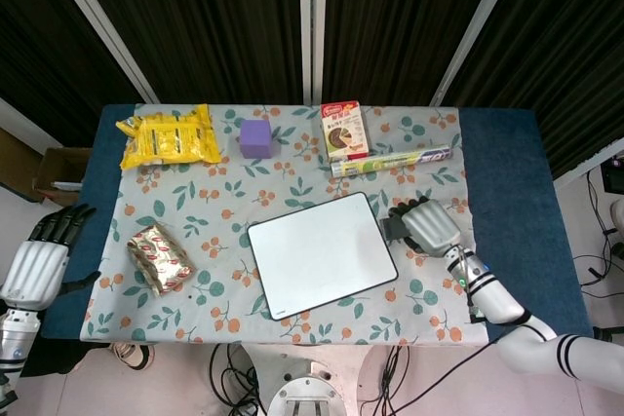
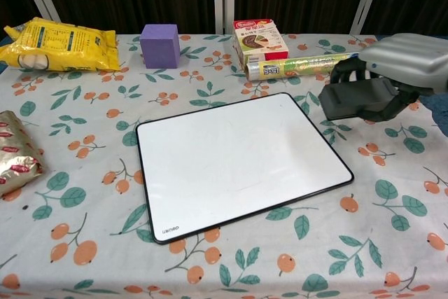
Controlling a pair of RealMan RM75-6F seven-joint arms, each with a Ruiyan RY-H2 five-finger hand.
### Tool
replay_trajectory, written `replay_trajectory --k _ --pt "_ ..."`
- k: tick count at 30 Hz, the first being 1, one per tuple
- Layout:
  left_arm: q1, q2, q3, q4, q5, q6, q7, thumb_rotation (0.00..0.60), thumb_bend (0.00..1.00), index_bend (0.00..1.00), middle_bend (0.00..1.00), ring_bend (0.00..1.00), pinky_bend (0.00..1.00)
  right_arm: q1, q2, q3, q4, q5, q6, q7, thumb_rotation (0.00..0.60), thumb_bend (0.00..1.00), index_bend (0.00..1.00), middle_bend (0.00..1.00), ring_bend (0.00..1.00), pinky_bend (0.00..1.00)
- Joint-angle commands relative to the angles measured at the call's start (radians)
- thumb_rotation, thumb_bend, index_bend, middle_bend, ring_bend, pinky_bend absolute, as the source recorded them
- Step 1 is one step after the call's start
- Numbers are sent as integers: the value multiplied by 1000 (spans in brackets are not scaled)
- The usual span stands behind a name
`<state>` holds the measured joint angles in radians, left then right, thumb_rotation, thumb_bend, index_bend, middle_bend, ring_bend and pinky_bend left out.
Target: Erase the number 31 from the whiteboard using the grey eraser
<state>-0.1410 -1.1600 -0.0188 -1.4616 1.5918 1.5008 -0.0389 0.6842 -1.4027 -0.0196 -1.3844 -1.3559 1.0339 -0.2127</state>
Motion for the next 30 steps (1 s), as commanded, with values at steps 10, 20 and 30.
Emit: replay_trajectory --k 10,20,30 --pt "-9 -3 1 -20 5 -10 26 600 51 110 90 87 169 -69 -103 -6 338 -34 -26 186 600 282 577 533 503 557" --pt "-10 7 1 -36 5 -8 41 600 51 110 91 87 169 -68 -94 -20 351 -95 -60 281 600 120 0 27 0 16" --pt "-7 8 2 -44 9 1 45 600 51 110 91 87 169 -200 -25 -27 270 -178 212 372 600 69 0 0 0 0"
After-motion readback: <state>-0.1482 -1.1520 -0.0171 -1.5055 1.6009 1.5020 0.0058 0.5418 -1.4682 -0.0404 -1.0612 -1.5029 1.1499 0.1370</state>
